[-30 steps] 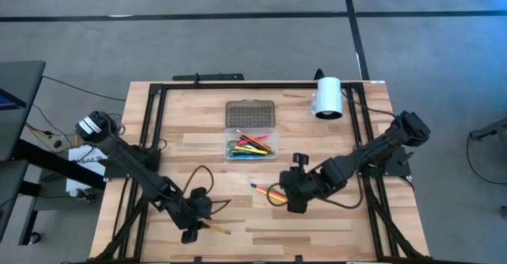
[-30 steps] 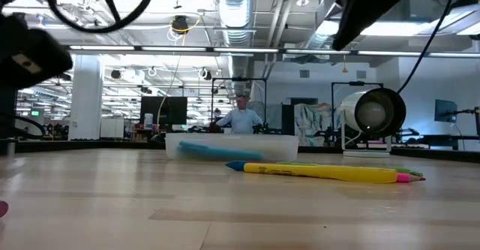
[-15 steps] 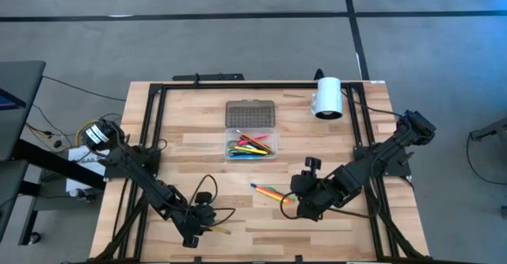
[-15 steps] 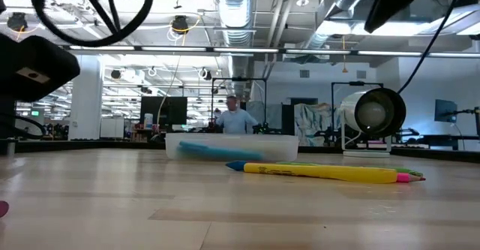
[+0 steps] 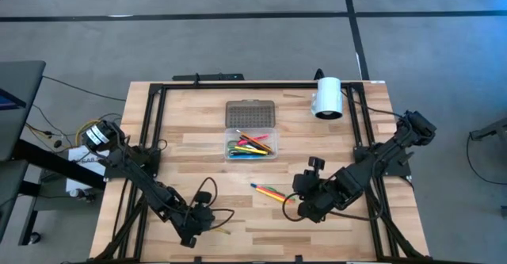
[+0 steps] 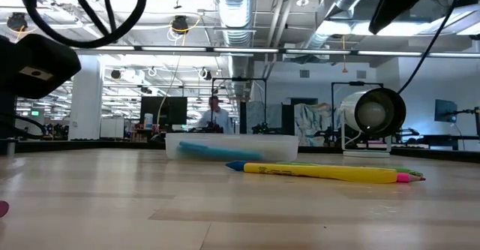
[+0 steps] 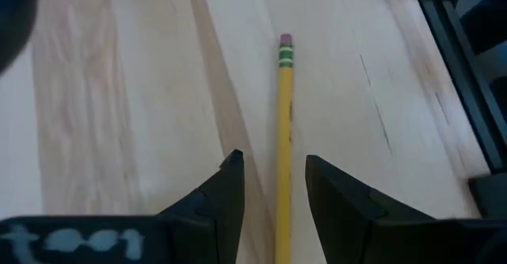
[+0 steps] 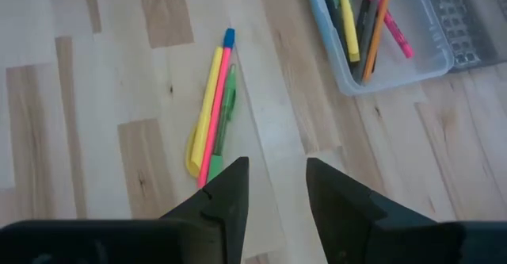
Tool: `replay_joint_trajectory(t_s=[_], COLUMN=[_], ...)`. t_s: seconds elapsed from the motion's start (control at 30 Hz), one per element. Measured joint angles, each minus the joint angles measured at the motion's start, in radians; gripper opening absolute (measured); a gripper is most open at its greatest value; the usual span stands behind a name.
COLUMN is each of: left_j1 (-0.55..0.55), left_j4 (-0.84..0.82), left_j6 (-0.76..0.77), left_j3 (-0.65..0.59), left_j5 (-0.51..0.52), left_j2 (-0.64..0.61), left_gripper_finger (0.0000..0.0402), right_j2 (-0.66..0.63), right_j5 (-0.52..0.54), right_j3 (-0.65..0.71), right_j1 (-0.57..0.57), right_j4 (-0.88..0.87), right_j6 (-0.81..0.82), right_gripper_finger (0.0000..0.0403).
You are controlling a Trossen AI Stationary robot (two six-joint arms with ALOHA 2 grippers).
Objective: Pick & place school supplies into a supply box
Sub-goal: Put the yellow pencil into the supply box
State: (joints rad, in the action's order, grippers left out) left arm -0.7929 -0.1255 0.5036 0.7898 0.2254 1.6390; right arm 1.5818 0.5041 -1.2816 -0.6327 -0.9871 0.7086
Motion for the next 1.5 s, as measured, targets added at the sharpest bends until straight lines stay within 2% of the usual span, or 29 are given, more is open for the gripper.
replay_joint_trajectory(t_s=[0.57,0.8,1.03,1.17,1.3,1.5], left_j1=[0.000,0.000,0.004,0.005,0.005,0.005], left_j4=[0.019,0.099,0.063,0.031,-0.019,-0.052], left_j6=[-0.067,-0.045,0.057,0.056,0.096,0.140], left_j3=[-0.010,-0.009,0.009,0.011,0.013,0.012], left_j5=[-0.046,-0.087,-0.009,-0.018,-0.014,-0.025], left_j2=[0.003,0.088,0.113,0.112,0.110,0.111], left_gripper_finger=[0.0123,0.0123,0.0123,0.0122,0.0104,0.0050], right_j2=[0.000,0.001,0.001,0.001,0.001,0.001], right_j5=[0.048,0.048,0.048,0.048,0.048,0.048], right_j3=[0.000,0.000,0.000,0.000,0.000,0.000], right_j1=[0.000,-0.010,-0.031,-0.031,-0.031,-0.031], right_j4=[0.000,-0.014,-0.037,-0.037,-0.037,-0.038], right_j6=[0.002,0.036,0.078,0.078,0.080,0.080], right_gripper_finger=[0.0121,0.0121,0.0121,0.0121,0.0121,0.0121])
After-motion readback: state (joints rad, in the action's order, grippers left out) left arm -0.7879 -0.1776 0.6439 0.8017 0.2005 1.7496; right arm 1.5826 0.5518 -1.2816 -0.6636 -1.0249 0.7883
